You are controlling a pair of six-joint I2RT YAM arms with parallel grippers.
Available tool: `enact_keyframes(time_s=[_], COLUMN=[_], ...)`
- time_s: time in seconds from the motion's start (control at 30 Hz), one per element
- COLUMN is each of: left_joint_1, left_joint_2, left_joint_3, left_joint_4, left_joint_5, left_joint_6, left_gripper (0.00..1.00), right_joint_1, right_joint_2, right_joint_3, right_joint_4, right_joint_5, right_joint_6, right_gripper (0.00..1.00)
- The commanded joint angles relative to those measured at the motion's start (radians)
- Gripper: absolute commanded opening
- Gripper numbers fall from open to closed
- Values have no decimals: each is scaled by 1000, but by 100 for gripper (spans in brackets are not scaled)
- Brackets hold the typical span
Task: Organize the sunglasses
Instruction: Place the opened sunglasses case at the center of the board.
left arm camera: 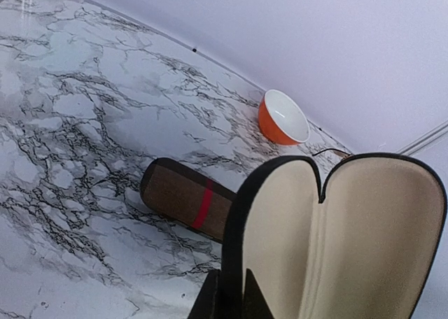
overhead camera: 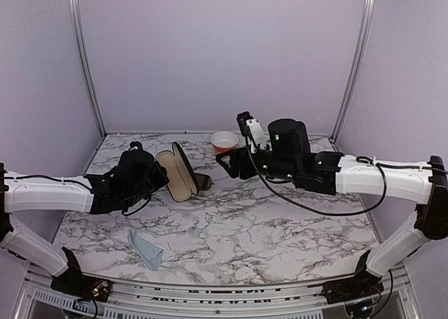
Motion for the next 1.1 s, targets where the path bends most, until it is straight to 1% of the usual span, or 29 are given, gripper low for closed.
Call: enact_keyframes(time_s=[0.0,0.4,0.6,0.77,1.07], left_joint_1=[13,43,55,61,68], left_joint_2=[-34,-61,-49,5,199], left_joint_3=[-37,-162,-216,-235,-195], left_joint_4=[76,125,181,225,355], left_joint_5=[-26,-60,-77,-66,23], left_joint_6=[-119,-337,-446,-558,-716], left_gripper=[4,2,1,1,0], right_joint_1=[-20,-32,-33,-34,-41], right_joint_2=[-42,-55,-69,-63,-64], right_joint_3=[-30,-62,-88,-94,-96], right_joint_4=[45,51,46,49,25], right_joint_5=[24,16,22,17,18], right_joint_6=[35,58,69,76,71], right_gripper=[65,65,64,64,64])
